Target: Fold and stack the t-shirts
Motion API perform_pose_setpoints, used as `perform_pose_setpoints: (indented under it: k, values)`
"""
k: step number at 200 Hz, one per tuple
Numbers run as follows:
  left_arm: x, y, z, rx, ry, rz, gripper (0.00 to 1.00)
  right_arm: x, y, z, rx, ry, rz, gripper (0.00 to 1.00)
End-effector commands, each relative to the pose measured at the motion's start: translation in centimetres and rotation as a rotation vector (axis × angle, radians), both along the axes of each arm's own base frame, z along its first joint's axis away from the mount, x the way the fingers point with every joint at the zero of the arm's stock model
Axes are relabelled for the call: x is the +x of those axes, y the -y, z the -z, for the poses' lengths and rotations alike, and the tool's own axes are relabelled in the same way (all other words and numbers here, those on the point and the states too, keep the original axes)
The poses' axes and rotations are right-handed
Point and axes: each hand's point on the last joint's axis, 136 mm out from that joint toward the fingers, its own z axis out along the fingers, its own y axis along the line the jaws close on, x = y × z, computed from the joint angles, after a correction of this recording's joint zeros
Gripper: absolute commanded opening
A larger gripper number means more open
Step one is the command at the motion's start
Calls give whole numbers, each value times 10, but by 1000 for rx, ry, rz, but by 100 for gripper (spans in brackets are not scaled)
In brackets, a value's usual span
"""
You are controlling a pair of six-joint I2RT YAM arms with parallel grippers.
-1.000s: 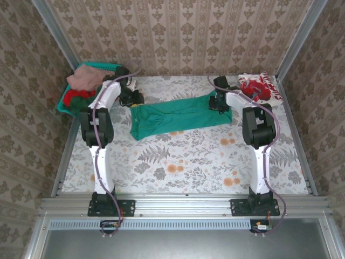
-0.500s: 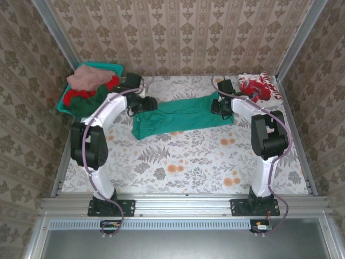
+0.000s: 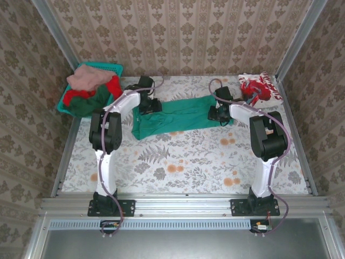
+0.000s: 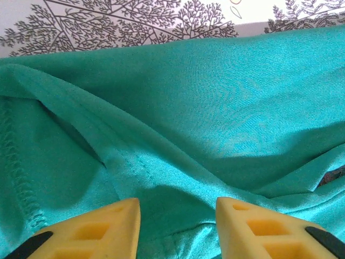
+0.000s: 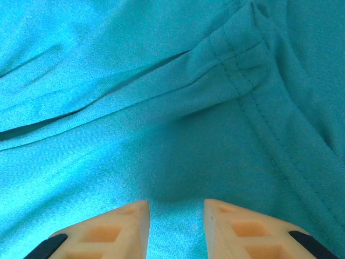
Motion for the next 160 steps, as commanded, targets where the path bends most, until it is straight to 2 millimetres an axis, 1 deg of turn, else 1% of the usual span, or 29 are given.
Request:
perform_pose_setpoints:
  k: [1,11,25,35,41,53,65,71,78,83,98,109,121,131,152,160]
  values:
    - [-3,3,4,-1,-29,12,38,-1,0,-1,22,2,8,34]
    - [-5,2,4,0,-32,9,37,0,1,-1,20,1,9,34]
    - [-8,0,3,10,-40,4,40,0,3,0,21,0,13,34]
    - [-12,-4,3,30,-47,-6,48,0,4,0,18,-4,16,34]
    - [-14,-6,3,42,-46,-15,51,-1,4,1,17,-5,14,34]
    - [-19,-15,2,67,-46,-49,53,-1,4,1,16,-6,13,34]
    - [-23,-19,1,75,-40,-74,56,-1,5,2,14,-6,16,34]
    - [-24,-19,1,69,-36,-80,56,-1,5,2,12,-7,15,34]
    - [-23,-13,0,47,-28,-68,56,-1,6,2,12,-6,17,34]
    - [-23,-9,1,37,-27,-58,54,0,6,2,12,-6,19,34]
    - [-22,1,2,32,-34,-28,44,0,6,2,11,-7,19,34]
    - [-20,6,3,46,-35,-6,39,0,6,2,15,-6,21,34]
    - [-18,7,2,60,-37,-1,29,-1,6,2,17,-8,21,34]
    - [-17,7,-1,69,-29,0,24,-1,6,2,20,-7,21,34]
    - [-12,8,-11,71,-3,9,10,-1,5,3,22,-8,18,34]
    - [-10,9,-15,70,0,14,3,-1,5,2,22,-8,18,34]
